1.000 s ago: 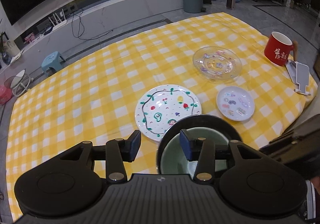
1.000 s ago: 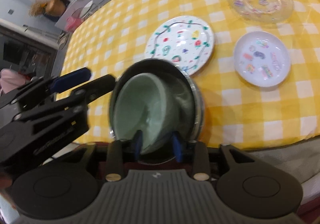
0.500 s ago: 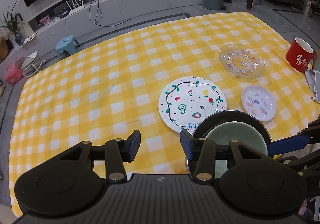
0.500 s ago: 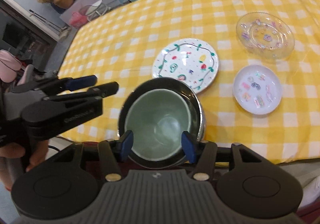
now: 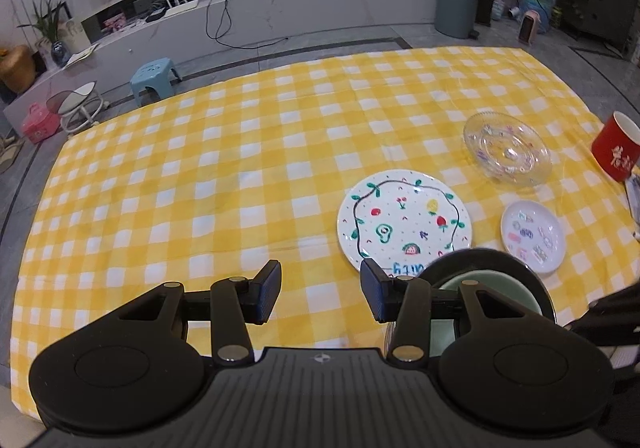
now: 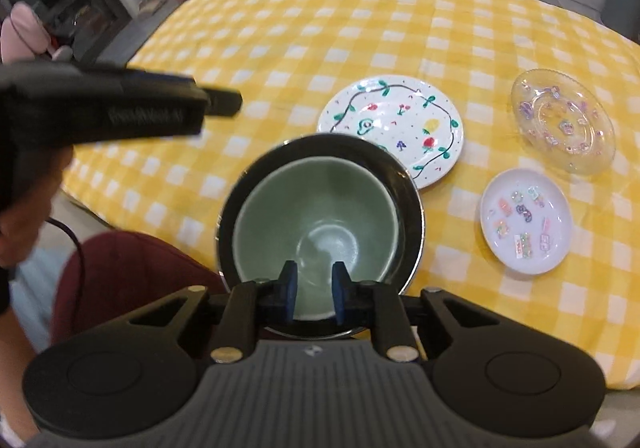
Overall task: Organize plates and bowls
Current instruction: 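Withdraw both grippers and move them toward the clear glass plate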
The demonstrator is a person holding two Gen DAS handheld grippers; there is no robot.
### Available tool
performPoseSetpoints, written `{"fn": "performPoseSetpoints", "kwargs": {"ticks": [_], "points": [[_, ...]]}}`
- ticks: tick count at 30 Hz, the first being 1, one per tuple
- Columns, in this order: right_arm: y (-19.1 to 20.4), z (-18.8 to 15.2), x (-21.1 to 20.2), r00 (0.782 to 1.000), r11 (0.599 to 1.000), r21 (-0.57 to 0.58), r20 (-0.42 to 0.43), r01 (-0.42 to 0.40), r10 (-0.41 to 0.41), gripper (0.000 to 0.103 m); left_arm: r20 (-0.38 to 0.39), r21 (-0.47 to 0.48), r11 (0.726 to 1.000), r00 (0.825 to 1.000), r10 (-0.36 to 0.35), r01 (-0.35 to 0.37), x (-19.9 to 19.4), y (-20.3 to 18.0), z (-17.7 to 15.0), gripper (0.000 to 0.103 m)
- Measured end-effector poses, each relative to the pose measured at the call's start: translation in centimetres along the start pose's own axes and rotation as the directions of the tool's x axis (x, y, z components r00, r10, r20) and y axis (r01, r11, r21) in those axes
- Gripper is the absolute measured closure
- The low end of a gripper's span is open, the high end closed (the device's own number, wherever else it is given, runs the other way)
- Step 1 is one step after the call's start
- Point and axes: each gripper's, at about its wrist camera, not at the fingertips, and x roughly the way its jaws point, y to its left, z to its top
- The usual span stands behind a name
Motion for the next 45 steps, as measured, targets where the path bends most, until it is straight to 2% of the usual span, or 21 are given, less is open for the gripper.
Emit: {"fn": "performPoseSetpoints", "kwargs": {"ticks": [8,12,17,20,23,25,30,32,35,38,40,41,43,45], "points": [[1.6,0.0,2.2,1.0,0.999,-0.05,-0.004,-0.008,0.008,0.087,-0.003,-0.019,1.0,1.0,0.003,-0.003,0.3,0.0,0.3,0.05],[0.8,0.5,2.0,0.999,0.999,0.001,-0.011,-0.042,0.042,0.085,-0.004,-0.017,1.0,1.0,0.017,-0.017,0.5,-0.2,0.3,0.05],[-0.3,1.1,-1.1,0.993,0.997,0.02,0.099,-0.07,0.068,0.081,0.028,-0.038,0.999,0.999,-0.017,0.018,0.1,-0.3,0.7,0.05],[-1.7,1.8,-3.9,0.977,0.996,0.046,0.205,-0.071,0.06,0.079,0.068,-0.046,0.997,0.996,-0.057,0.061,-0.6,-0.6,0.9,0.05],[-3.3,2.8,-6.3,0.953,0.998,0.059,0.303,-0.008,-0.01,0.079,0.106,-0.061,0.996,0.992,-0.065,0.072,-1.5,-1.1,1.3,0.05],[-4.6,3.4,-7.6,0.938,0.997,0.08,0.345,0.008,-0.035,0.079,0.148,-0.076,0.993,0.985,-0.084,0.096,-2.2,-1.3,1.6,0.05],[-8.0,4.6,-9.6,0.896,0.986,0.166,0.436,0.015,-0.087,0.077,0.233,-0.162,0.957,0.952,-0.198,0.239,-2.8,-1.0,2.4,0.046],[-9.4,4.9,-9.8,0.878,0.977,0.215,0.468,0.002,-0.105,0.077,0.245,-0.156,0.955,0.947,-0.21,0.252,-2.7,-1.0,2.6,0.046],[-10.8,4.6,-9.9,0.862,0.968,0.25,0.493,-0.015,-0.114,0.077,0.263,-0.15,0.956,0.942,-0.208,0.253,-2.4,-1.0,2.8,0.046],[-12.1,3.8,-9.0,0.866,0.964,0.265,0.485,-0.013,-0.121,0.074,0.252,-0.142,0.947,0.936,-0.247,0.289,-1.2,-0.8,3.3,0.046],[-13.6,3.2,-8.2,0.873,0.956,0.293,0.471,-0.022,-0.124,0.073,0.159,-0.086,0.946,0.942,-0.296,0.312,0.2,-1.3,4.4,0.046],[-14.2,3.2,-7.7,0.88,0.949,0.315,0.457,-0.02,-0.133,0.073,0.134,-0.086,0.948,0.946,-0.294,0.307,0.8,-1.4,5.0,0.048],[-16.1,3.0,-6.8,0.889,0.933,0.361,0.431,-0.011,-0.156,0.073,0.149,-0.136,0.949,0.952,-0.266,0.286,1.2,-1.4,5.9,0.048],[-17.8,2.7,-6.7,0.891,0.919,0.394,0.42,-0.01,-0.17,0.073,0.163,-0.164,0.937,0.945,-0.283,0.309,1.6,-1.7,6.4,0.049]]}}
